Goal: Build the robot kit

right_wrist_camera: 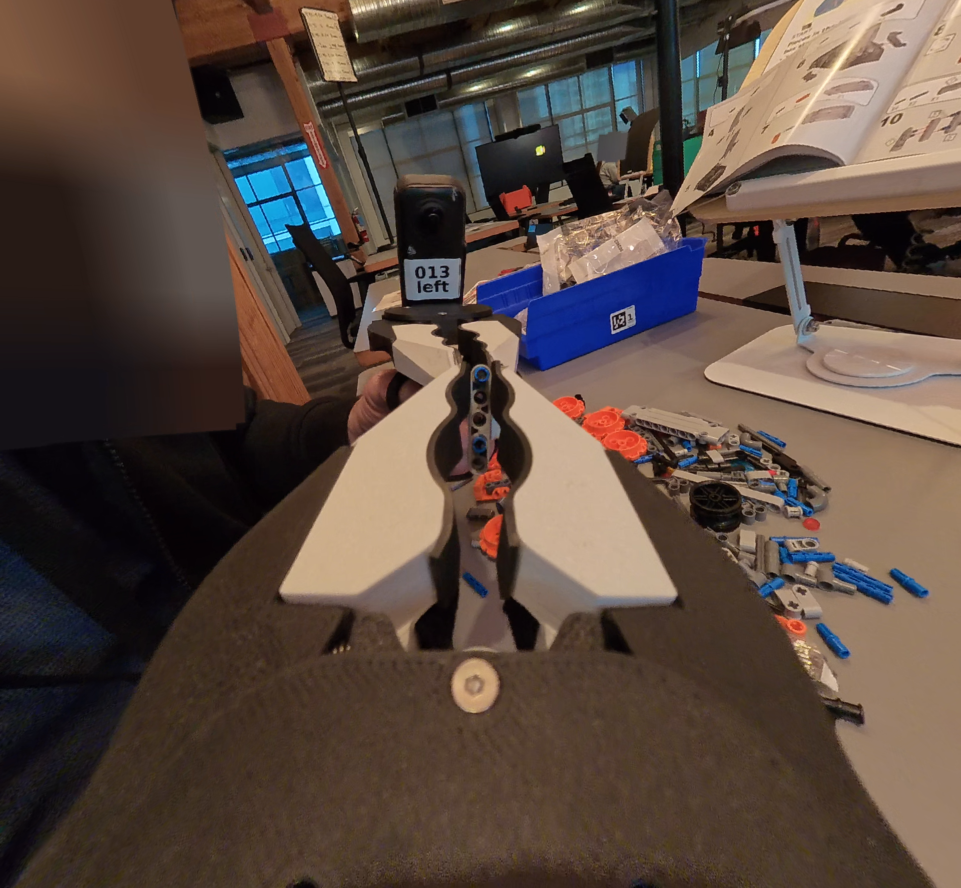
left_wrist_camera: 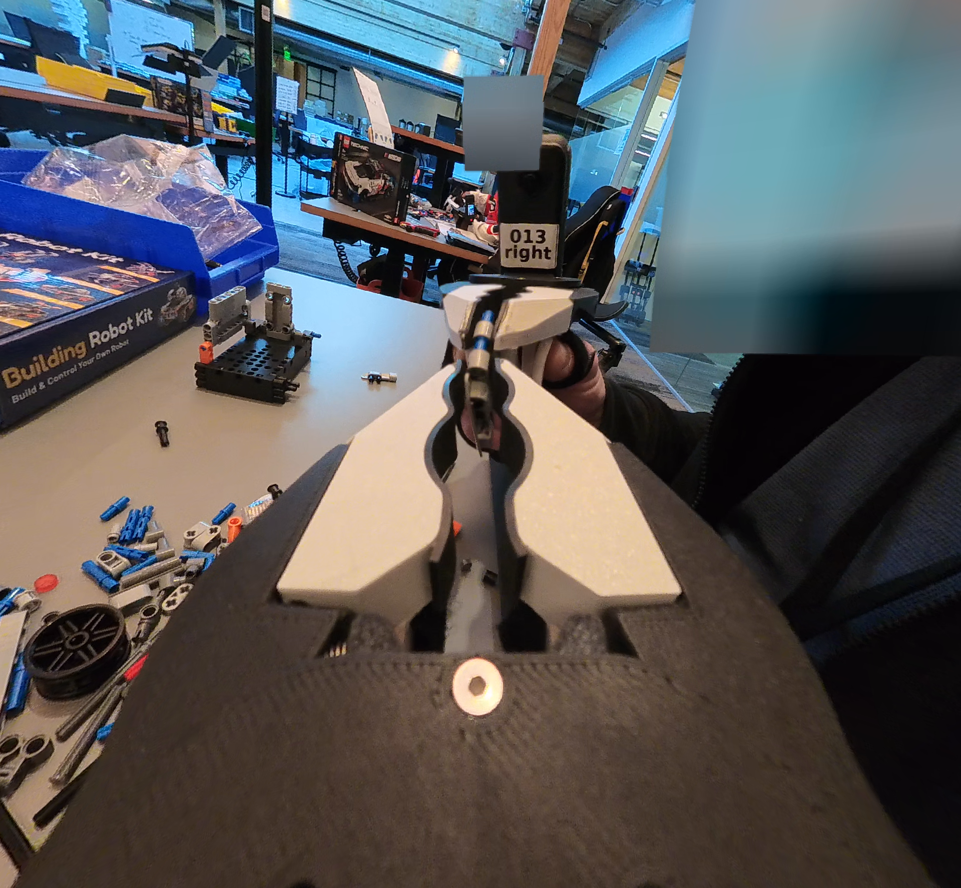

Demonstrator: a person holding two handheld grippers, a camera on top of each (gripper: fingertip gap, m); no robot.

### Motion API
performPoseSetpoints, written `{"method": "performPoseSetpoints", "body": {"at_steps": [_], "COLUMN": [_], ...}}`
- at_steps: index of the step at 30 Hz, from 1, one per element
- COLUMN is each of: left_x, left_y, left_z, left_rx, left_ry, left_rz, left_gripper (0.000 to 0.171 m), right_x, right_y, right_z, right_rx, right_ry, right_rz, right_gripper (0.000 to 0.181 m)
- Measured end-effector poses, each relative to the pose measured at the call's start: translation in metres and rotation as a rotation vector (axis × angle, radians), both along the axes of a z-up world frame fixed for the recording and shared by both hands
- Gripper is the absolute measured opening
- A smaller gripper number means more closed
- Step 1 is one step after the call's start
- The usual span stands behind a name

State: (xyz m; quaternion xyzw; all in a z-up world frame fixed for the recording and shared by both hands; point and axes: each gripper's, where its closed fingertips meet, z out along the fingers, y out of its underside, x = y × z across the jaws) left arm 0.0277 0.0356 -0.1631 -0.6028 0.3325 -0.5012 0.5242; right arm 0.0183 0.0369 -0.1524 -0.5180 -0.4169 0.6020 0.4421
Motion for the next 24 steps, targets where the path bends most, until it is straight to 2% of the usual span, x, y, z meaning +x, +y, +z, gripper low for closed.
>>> {"method": "performPoseSetpoints", "body": {"at_steps": [7,18,24], "left_x": [0.001,0.005,0.009], "left_y": [-0.002,-0.007,-0.011], "left_z": [0.001,-0.004,-0.008], "left_rx": [0.020,0.071,0.092], "left_ry": [0.014,0.137,0.191], "left_rz": [-0.004,-0.012,-0.034], "left_gripper": [0.004,0.004,0.004], "right_x": [0.003,0.005,0.006], "right_y": [-0.001,-0.010,-0.014], "right_z": [0.001,-0.007,-0.011], "right_rx": [-0.012,0.127,0.089], "right_ry": [0.019,-0.144,-0.161], "right_rz": [0.018,0.025,0.112], "right_gripper": [0.005,0.005,0.006]}}
